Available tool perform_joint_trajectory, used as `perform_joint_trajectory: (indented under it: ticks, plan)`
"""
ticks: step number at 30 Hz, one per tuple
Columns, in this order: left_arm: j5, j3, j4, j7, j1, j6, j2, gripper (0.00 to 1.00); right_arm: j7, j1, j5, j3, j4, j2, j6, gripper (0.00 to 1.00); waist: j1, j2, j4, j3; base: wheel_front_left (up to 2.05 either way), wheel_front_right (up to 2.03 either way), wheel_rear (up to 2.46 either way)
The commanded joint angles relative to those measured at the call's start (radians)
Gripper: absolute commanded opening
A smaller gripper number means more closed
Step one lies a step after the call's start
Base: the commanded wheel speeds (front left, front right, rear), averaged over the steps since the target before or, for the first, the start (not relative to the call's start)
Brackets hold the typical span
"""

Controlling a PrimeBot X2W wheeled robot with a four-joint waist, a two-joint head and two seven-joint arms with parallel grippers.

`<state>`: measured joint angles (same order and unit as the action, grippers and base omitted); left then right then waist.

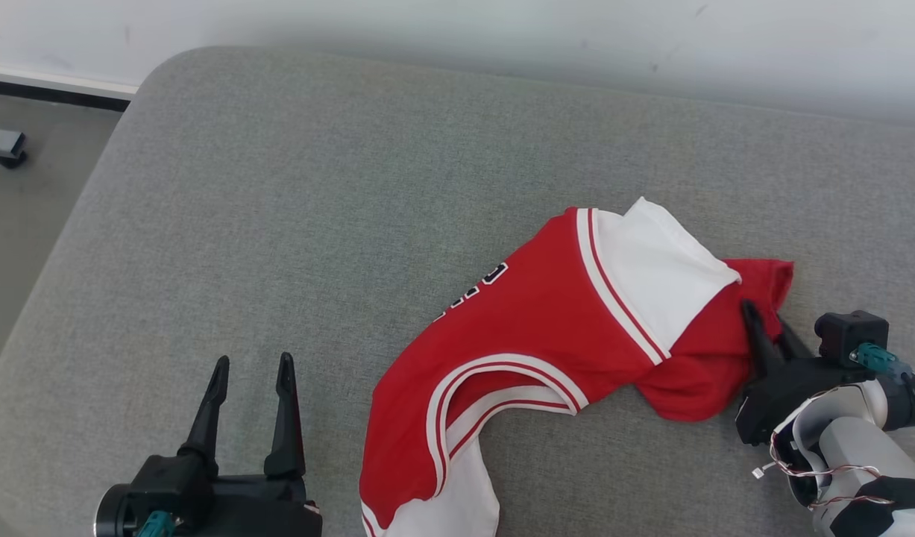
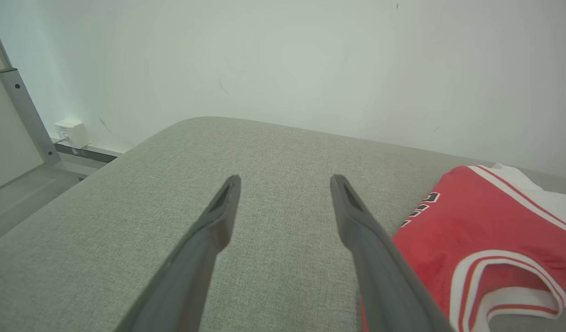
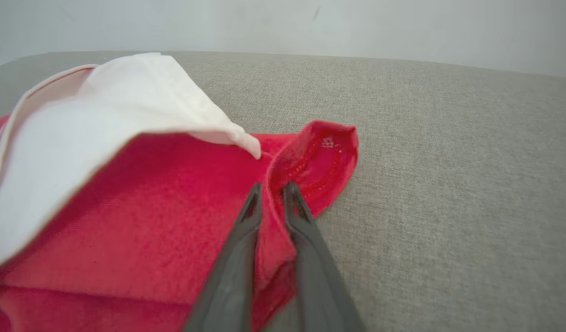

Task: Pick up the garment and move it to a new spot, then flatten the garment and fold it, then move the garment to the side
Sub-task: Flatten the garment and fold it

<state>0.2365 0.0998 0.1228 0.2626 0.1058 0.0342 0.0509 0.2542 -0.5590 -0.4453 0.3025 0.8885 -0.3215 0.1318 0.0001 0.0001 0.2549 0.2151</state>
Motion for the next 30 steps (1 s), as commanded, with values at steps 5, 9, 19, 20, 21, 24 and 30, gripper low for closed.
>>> perform_joint_trajectory:
  ticks: [5,9,19,20,21,24,30]
  plan:
    - [0.004,-0.013,0.005,0.003,-0.02,0.0,-0.001,1.0,0.011,0.0,-0.019,-0.002,-0.061,-0.013,-0.003,0.0,-0.0001,-0.0001,-0.033,-0.027,0.0,0.0,0.0]
    - [0.004,-0.027,0.007,0.003,-0.032,0.003,0.0,1.0,0.011,0.067,0.009,-0.036,-0.218,-0.02,-0.003,0.0,-0.0001,-0.0001,-0.074,-0.056,0.0,0.0,0.0]
    - [0.003,-0.037,0.007,0.003,-0.072,0.002,-0.001,1.0,0.012,0.278,0.079,-0.124,-0.607,-0.031,-0.003,0.0,-0.0001,-0.0001,-0.168,-0.108,0.0,0.0,0.0]
    - [0.004,-0.037,0.007,0.003,-0.072,0.002,0.0,1.0,0.012,0.299,0.082,-0.133,-0.637,-0.031,-0.003,0.0,-0.0001,-0.0001,-0.175,-0.111,0.0,0.0,0.0]
    - [0.004,-0.036,0.007,0.003,-0.072,0.004,0.0,1.0,0.008,0.321,0.086,-0.145,-0.669,-0.032,-0.003,0.0,-0.0001,-0.0001,-0.18,-0.113,0.0,0.0,0.0]
    - [0.007,-0.032,0.006,0.003,-0.082,0.001,0.0,1.0,-0.025,0.384,0.094,-0.189,-0.768,-0.03,-0.003,0.0,-0.0001,-0.0001,-0.191,-0.117,0.0,0.0,0.0]
    - [0.011,-0.026,0.006,0.003,-0.081,-0.003,0.0,1.0,-0.107,0.465,0.115,-0.257,-0.933,-0.017,-0.003,0.0,-0.0001,-0.0001,-0.194,-0.115,0.0,0.0,0.0]
